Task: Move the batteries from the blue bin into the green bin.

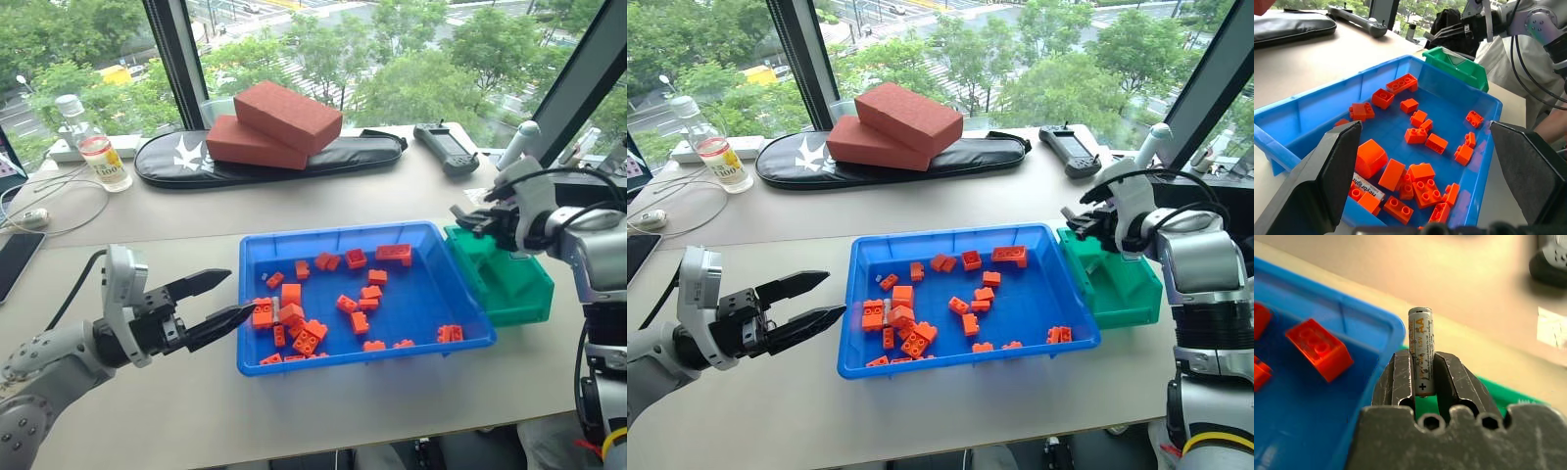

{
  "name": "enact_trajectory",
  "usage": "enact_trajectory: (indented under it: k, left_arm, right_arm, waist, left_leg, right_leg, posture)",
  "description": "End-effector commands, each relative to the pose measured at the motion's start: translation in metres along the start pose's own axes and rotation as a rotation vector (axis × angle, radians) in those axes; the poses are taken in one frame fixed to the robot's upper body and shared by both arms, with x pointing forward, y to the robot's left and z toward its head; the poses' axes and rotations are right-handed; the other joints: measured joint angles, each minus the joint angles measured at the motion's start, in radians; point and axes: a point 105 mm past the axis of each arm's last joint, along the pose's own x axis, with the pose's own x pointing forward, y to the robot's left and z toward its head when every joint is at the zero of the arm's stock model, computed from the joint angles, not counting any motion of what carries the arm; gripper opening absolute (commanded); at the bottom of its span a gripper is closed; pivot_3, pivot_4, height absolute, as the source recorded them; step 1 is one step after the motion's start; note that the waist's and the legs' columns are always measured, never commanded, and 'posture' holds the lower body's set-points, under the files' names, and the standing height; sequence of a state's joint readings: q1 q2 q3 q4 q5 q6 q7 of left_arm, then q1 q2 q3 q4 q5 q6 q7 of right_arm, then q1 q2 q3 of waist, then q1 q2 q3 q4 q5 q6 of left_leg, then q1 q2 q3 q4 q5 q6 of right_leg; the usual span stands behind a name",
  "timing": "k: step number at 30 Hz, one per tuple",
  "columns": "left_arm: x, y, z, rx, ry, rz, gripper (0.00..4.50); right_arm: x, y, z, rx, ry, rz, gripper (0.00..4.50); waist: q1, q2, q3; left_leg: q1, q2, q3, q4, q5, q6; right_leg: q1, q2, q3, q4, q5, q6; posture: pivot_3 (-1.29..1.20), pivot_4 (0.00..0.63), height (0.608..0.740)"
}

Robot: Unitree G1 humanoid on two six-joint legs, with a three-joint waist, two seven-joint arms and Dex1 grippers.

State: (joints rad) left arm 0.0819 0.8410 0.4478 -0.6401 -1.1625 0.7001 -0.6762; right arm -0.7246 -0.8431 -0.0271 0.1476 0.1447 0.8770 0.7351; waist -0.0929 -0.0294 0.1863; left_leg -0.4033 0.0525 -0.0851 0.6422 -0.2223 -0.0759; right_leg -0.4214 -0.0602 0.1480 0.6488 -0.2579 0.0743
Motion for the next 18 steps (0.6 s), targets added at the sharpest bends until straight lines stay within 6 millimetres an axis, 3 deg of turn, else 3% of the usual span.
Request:
enact_trajectory:
  k: [1,3,5,11,14,16,18]
  left_arm:
    - [0.000,0.000,0.006,0.029,-0.012,-0.008,4.50]
    - [0.000,0.000,0.009,0.034,-0.016,-0.008,4.50]
    - [-0.001,0.000,0.010,0.035,-0.016,-0.004,4.50]
    - [-0.016,0.008,0.011,0.043,-0.001,0.072,4.50]
    - [-0.029,0.009,0.011,0.045,0.016,0.113,4.50]
    - [-0.042,0.011,0.007,0.046,0.054,0.154,4.50]
    - [-0.055,0.012,0.003,0.050,0.095,0.192,4.50]
  right_arm:
    - [-0.007,-0.009,-0.001,-0.011,0.005,-0.060,0.29]
    - [-0.008,-0.012,-0.004,-0.021,0.013,-0.077,0.29]
    - [-0.009,-0.010,-0.003,-0.030,0.003,-0.066,1.29]
    - [-0.015,-0.009,0.018,-0.022,-0.075,-0.047,3.22]
    - [-0.016,0.005,0.042,-0.044,-0.169,0.020,3.22]
    - [-0.014,0.041,0.071,-0.067,-0.284,0.177,3.22]
    - [-0.013,0.093,0.092,-0.091,-0.362,0.397,3.22]
  waist:
    - [-0.001,0.000,0.000]
    - [-0.001,0.000,0.000]
    - [0.000,0.000,0.000]
    - [-0.005,0.000,0.000]
    - [-0.007,0.000,0.000]
    - [-0.011,0.000,0.000]
    - [-0.019,0.000,0.000]
  left_leg:
    - [0.000,0.000,0.000,0.000,0.000,0.000]
    - [-0.001,0.000,0.000,0.000,0.000,0.000]
    - [-0.001,0.000,0.000,0.000,0.000,0.000]
    - [-0.001,0.000,0.000,0.000,0.000,0.000]
    - [0.000,0.000,0.000,0.000,0.000,0.000]
    - [0.000,0.000,0.000,0.000,0.000,0.000]
    - [0.001,0.000,0.000,0.000,0.000,0.000]
  right_leg:
    - [0.000,0.000,0.000,0.000,0.000,0.000]
    - [0.000,0.000,0.000,-0.001,0.000,0.000]
    - [0.000,-0.001,0.000,-0.001,0.000,0.000]
    - [0.000,0.000,0.000,-0.001,0.000,0.000]
    - [-0.001,0.000,0.000,0.000,0.000,0.000]
    - [-0.001,0.000,0.000,0.000,0.000,0.000]
    - [0.000,0.000,0.000,0.000,0.000,0.000]
  posture:
    - [0.00,0.150,0.740]
    - [0.00,0.150,0.740]
    - [0.00,0.150,0.740]
    - [0.00,0.150,0.740]
    - [0.00,0.150,0.740]
    - [0.00,0.150,0.740]
    - [0.00,0.150,0.740]
